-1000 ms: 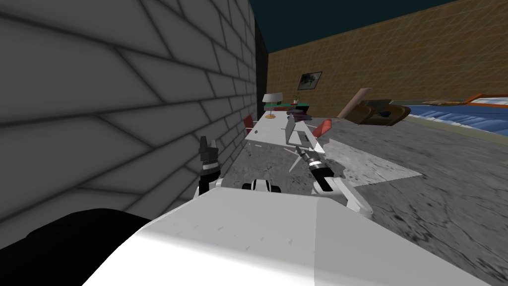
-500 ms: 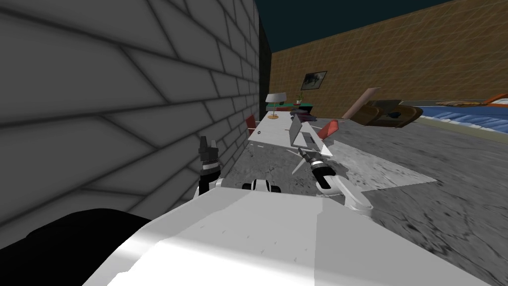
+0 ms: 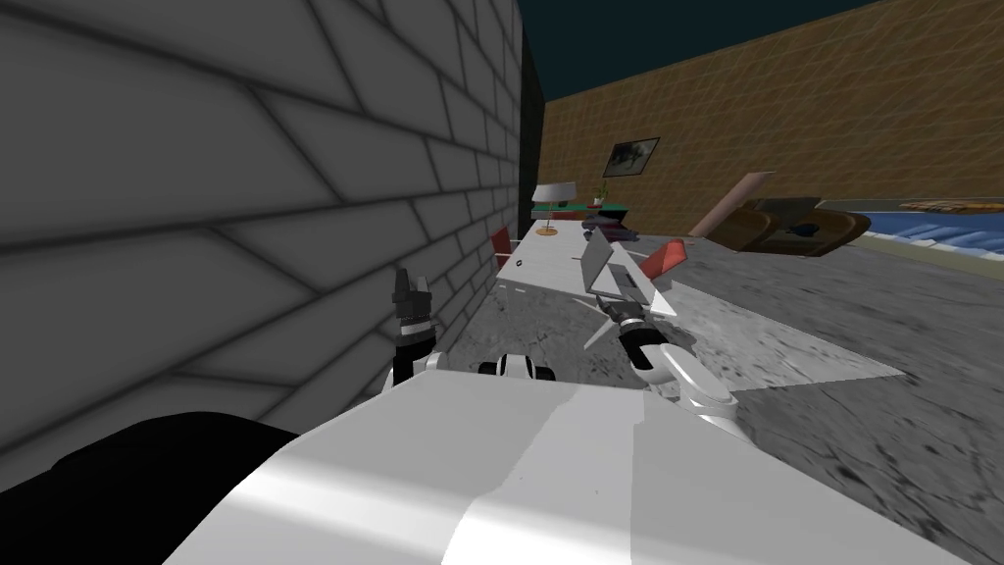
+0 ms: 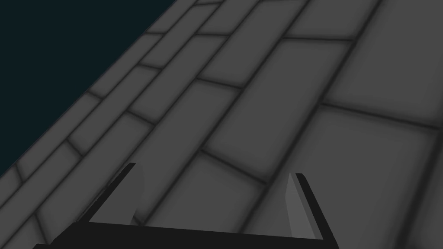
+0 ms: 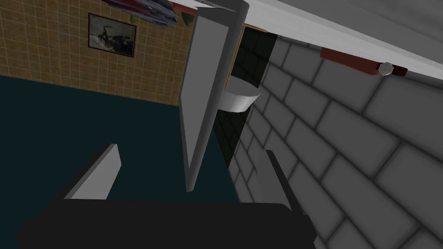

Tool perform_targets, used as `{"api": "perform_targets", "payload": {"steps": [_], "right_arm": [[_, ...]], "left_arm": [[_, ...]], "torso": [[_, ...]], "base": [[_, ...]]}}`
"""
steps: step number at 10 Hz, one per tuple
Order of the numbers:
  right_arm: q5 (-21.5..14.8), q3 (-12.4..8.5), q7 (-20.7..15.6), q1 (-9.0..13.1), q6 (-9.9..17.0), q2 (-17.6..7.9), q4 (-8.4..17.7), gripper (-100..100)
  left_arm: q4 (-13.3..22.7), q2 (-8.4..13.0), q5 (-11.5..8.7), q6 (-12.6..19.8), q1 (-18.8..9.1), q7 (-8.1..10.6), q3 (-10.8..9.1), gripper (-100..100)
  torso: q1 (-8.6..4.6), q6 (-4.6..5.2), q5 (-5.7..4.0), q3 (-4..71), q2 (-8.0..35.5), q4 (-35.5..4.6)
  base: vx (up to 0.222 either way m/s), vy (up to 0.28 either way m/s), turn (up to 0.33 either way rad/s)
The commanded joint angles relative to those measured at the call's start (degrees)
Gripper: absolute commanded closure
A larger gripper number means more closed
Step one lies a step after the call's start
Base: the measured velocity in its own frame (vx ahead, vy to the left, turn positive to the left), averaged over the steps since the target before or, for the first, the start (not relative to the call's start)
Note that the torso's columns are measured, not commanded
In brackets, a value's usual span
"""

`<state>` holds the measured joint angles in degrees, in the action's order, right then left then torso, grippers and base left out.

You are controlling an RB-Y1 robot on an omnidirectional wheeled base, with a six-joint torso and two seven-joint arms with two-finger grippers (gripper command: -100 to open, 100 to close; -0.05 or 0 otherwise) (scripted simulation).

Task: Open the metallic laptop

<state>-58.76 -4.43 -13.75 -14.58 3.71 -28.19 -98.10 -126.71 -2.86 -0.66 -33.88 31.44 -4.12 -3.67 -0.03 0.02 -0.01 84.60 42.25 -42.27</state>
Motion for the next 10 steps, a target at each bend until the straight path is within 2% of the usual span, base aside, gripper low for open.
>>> {"api": "perform_targets", "payload": {"steps": [1,2,3,4,7,8,10], "right_arm": [[-4.3,-0.1,0.0,1.6,2.3,-1.8,3.8,-100],[-4.9,-0.1,0.0,1.6,2.3,-1.8,4.0,-100],[-6.5,-0.1,0.0,2.3,3.4,-2.6,5.9,-100],[-6.9,-0.1,0.0,2.3,3.4,-2.6,5.9,-100],[-12.4,-0.1,0.0,4.5,6.3,-4.7,10.9,-100],[-12.4,-0.1,0.0,4.5,6.3,-4.7,10.9,-100],[-15.5,-0.1,0.1,5.7,8.0,-5.8,13.8,-100]], "left_arm": [[0.0,0.0,0.0,0.0,0.0,0.00,0.00,0],[0.0,0.0,0.0,0.0,0.0,0.00,0.00,0],[0.0,0.0,0.0,0.0,0.0,0.00,0.00,0],[0.0,0.0,0.0,0.0,0.0,0.00,0.00,0],[0.0,0.0,0.0,0.0,0.0,0.00,0.00,0],[0.0,0.0,0.0,0.0,0.0,0.00,0.00,0],[0.0,0.0,0.0,0.0,0.0,0.00,0.00,0]], "torso": [[0.03,-0.02,0.00,0.0,0.0,0.0],[0.09,-0.03,0.02,0.0,0.0,0.0],[0.02,0.00,0.00,0.0,0.1,0.0],[-0.03,-0.02,-0.01,0.0,0.0,0.0],[0.08,-0.04,0.02,0.0,0.0,0.0],[0.11,-0.01,0.03,0.0,0.0,0.0],[0.01,-0.02,0.00,-0.1,0.1,0.0]], "base": [[0.052,0.080,0.090],[0.048,0.059,0.048],[0.058,0.046,0.092],[0.037,0.033,0.029],[0.052,0.056,0.085],[0.041,0.053,0.027],[0.044,0.057,0.071]]}}
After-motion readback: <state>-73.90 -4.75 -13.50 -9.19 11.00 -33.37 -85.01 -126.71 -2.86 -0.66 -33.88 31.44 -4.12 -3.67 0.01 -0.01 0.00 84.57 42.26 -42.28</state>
